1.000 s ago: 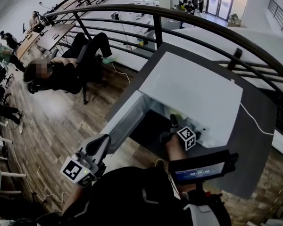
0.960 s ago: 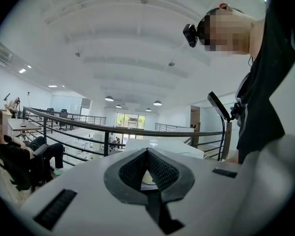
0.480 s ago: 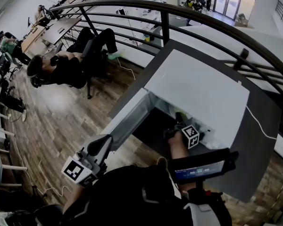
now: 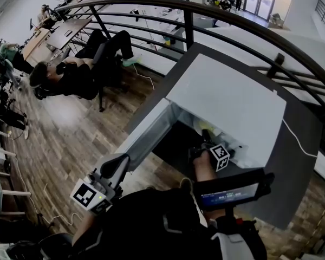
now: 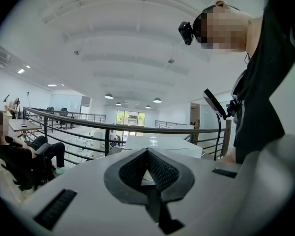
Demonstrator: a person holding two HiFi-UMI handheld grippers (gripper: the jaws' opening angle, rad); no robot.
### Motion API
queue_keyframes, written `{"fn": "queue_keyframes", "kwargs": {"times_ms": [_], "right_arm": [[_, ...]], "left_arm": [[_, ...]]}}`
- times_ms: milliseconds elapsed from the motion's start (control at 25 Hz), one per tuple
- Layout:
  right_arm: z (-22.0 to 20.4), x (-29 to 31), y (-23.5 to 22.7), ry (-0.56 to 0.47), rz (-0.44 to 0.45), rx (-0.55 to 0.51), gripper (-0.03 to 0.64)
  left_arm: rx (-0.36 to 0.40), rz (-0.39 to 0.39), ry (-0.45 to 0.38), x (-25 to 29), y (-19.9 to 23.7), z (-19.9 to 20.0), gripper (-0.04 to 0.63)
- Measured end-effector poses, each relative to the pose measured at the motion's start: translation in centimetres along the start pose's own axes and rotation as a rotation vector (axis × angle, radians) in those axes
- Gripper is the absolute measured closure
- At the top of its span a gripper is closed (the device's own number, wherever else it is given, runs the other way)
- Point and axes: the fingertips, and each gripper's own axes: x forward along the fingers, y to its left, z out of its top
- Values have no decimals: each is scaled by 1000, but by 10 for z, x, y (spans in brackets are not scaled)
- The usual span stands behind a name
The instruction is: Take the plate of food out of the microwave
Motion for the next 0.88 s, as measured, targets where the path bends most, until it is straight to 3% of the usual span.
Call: {"fn": "queue_keyframes", "kwargs": {"times_ms": [160,320,440,680,880], "right_arm": [[-7,2,0,-14,5,22,417],[-23,3,0,-29,13,21,424],[-30,2,6,-33,38,7,505],[-40,4,12,-28,68,-13,589],[-53,-6,12,-17,67,-26,589]], "left_arm": [[23,27,53,-13,18,-13,591],[24,28,48,-28,35,-16,591],[25,25,44,-33,41,-14,591],[29,13,37,-41,48,-15,591],[20,-4,24,-55,54,-12,591]]}}
